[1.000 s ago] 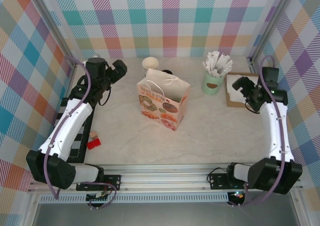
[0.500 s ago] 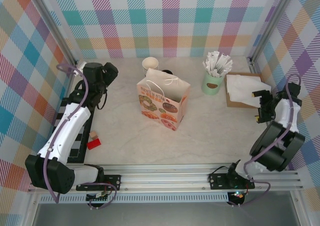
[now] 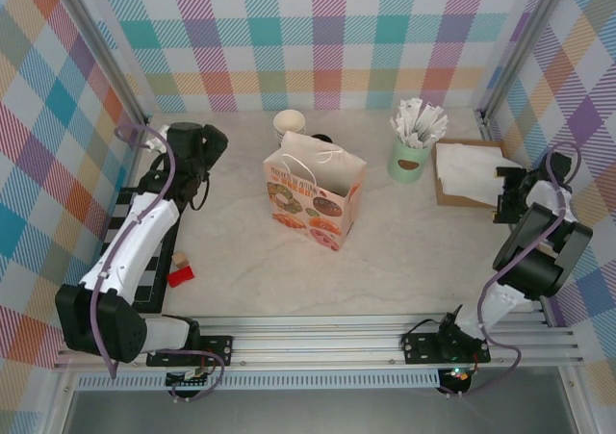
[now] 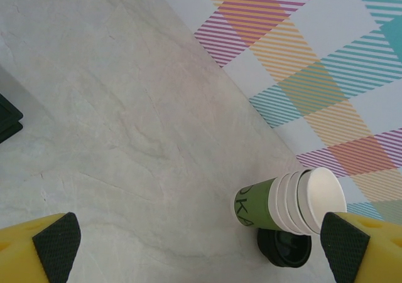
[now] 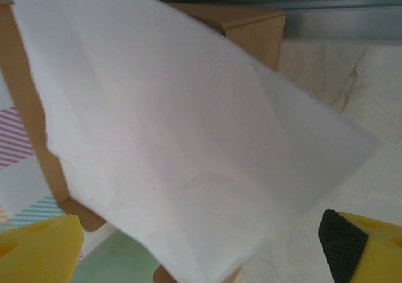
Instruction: Pack the takeout coffee
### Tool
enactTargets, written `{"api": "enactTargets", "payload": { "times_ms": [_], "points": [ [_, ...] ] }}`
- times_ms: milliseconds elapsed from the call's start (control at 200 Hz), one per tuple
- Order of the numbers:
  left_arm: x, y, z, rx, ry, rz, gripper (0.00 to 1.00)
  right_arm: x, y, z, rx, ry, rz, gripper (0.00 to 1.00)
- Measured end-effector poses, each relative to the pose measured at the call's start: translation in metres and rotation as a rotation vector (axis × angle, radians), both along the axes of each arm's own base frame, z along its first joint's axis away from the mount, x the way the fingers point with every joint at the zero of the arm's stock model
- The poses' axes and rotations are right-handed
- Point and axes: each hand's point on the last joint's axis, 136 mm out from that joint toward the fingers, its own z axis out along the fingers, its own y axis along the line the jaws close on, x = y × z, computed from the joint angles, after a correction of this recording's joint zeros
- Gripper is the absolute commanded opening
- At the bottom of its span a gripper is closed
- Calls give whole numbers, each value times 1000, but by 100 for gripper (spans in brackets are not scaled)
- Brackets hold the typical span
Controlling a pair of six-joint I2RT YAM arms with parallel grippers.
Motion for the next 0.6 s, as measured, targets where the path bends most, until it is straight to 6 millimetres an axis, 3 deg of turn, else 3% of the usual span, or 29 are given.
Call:
{"api": "enactTargets", "payload": {
  "times_ms": [130,375,600],
  "points": [
    [11,-2,6,-4,-6,0,100,12,5,-21,-11,41,22,92],
    [14,-3,18,-8,-31,1,100,20,3,-23,-67,39,42,48],
    [14,-2,18,-4,-31,7,100,15,-4,-22,-128,67,50,32]
  ]
}}
